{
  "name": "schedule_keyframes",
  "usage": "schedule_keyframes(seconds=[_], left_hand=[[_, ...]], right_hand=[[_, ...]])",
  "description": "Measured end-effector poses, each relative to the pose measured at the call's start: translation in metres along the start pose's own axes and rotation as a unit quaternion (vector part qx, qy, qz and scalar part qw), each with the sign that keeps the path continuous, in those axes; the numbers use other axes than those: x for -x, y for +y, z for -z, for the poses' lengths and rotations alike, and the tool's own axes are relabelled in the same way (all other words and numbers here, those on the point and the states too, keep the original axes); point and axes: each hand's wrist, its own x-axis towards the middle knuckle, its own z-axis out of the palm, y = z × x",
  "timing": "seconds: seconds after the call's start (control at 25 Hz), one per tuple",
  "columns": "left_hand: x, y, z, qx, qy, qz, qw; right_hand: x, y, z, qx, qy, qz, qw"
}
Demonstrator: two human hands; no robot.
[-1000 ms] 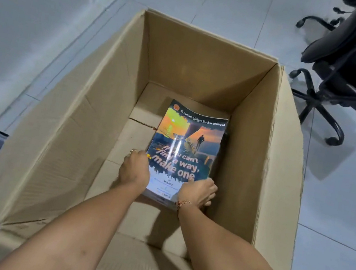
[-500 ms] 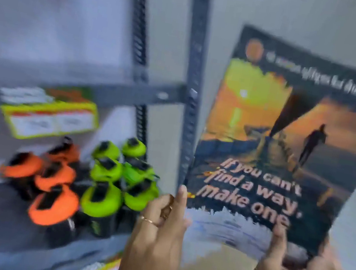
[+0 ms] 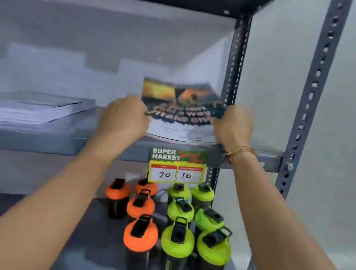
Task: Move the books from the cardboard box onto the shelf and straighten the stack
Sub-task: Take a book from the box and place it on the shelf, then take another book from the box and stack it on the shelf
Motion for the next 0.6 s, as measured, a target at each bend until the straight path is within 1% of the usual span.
schedule_keyframes(seconds=[0.08,0.12,0.16,0.2,0.24,0.28,0.32,0.36,0.4,0.44,0.48,0.52,0.56,0.6], left_hand=[[-0.013,-0.007,-0.002,-0.046,-0.094,0.022,0.994],[-0.015,-0.009,-0.003,-0.059,-0.125,0.031,0.99],[-0.016,-0.01,-0.003,-0.065,-0.137,0.04,0.988],[-0.015,-0.008,-0.001,-0.076,-0.125,0.038,0.988],[-0.009,-0.004,-0.002,-0.096,-0.085,0.024,0.992],[0.0,0.003,-0.004,-0.109,-0.01,-0.006,0.994],[0.013,0.017,-0.015,-0.092,0.078,-0.059,0.991],[0.033,0.034,-0.026,-0.05,0.171,-0.133,0.975],[0.061,0.058,-0.046,0.003,0.218,-0.229,0.949],[0.093,0.086,-0.077,0.053,0.205,-0.33,0.92],[0.13,0.113,-0.112,0.106,0.142,-0.413,0.894],[0.169,0.139,-0.148,0.159,0.03,-0.458,0.874],[0.211,0.162,-0.185,0.197,-0.11,-0.469,0.854],[0.254,0.18,-0.227,0.213,-0.26,-0.449,0.828]], right_hand=[[-0.002,-0.001,-0.009,0.088,-0.082,-0.011,0.993],[-0.001,-0.002,-0.011,0.108,-0.105,-0.016,0.988],[0.002,-0.005,-0.007,0.113,-0.109,-0.022,0.987],[0.004,-0.006,-0.003,0.105,-0.096,-0.017,0.99],[0.012,-0.003,0.001,0.078,-0.051,0.008,0.996],[0.025,0.005,0.003,0.034,0.041,0.058,0.997],[0.047,0.023,0.005,-0.02,0.167,0.101,0.981],[0.073,0.042,0.008,-0.079,0.293,0.131,0.944],[0.104,0.072,0.005,-0.114,0.384,0.126,0.907],[0.138,0.112,-0.002,-0.117,0.429,0.075,0.893],[0.176,0.158,-0.014,-0.103,0.431,-0.01,0.896],[0.216,0.209,-0.028,-0.08,0.41,-0.123,0.9],[0.26,0.257,-0.038,-0.057,0.376,-0.243,0.892],[0.305,0.304,-0.047,-0.029,0.338,-0.357,0.871]])
